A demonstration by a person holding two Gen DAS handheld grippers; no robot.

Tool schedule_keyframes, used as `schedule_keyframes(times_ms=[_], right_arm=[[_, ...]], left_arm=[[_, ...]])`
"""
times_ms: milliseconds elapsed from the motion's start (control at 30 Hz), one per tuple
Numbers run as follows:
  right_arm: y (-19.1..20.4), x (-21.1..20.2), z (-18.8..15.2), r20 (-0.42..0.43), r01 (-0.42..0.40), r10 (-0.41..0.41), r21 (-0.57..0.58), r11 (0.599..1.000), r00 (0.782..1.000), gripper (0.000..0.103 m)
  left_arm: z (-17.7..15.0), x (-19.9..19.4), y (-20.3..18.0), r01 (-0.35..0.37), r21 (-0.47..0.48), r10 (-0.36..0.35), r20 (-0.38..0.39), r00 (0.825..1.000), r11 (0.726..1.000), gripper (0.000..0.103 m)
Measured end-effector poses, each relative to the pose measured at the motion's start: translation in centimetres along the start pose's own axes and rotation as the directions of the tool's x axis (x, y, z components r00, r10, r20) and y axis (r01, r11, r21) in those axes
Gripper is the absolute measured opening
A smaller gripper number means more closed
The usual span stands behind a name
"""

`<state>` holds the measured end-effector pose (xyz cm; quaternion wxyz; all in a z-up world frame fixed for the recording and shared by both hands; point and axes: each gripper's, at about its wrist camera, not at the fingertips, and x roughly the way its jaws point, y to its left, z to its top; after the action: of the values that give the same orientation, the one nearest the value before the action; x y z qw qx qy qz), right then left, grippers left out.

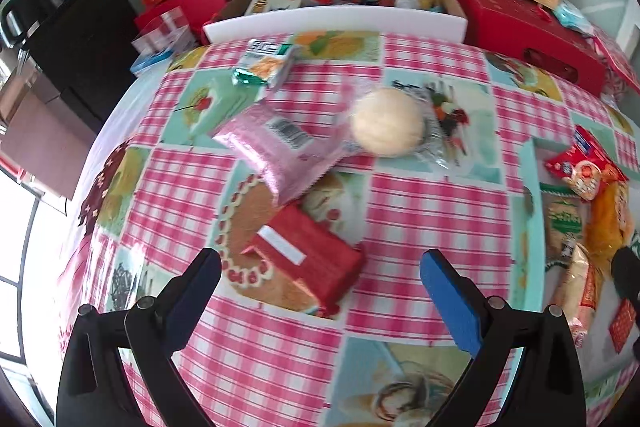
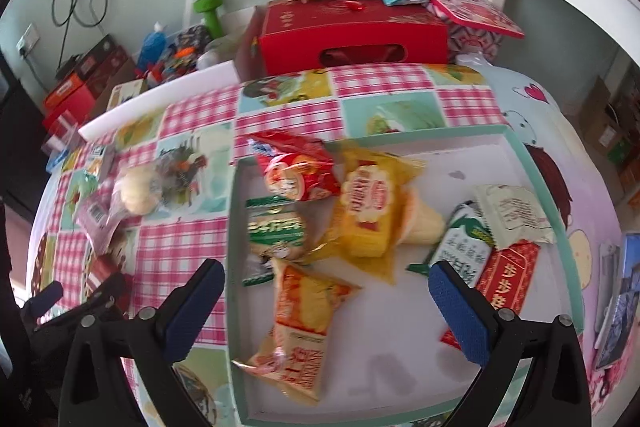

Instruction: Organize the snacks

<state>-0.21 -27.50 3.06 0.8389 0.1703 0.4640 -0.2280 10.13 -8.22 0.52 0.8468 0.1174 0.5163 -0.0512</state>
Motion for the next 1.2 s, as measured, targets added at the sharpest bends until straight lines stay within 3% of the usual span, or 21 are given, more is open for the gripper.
schedule_keyframes(times_ms=[500,1200], right_arm=[[8.2,-0.5,-2.1,0.036,-0.074,0.082,-0.179,0.981,0.996,0.103],[14.4,2.6,-4.2,0.002,-0.091,0.098,-0.359,0.929,0.995,0.103]], left_arm=[[0.6,1.1,7.3,-0.092,-0.108,0.091,-0.016,0.996,0.990,0.100],[0.3,4.7,10.6,-0.018,-0.203,-0.003,-0.104,0.995,0.979,0.100]])
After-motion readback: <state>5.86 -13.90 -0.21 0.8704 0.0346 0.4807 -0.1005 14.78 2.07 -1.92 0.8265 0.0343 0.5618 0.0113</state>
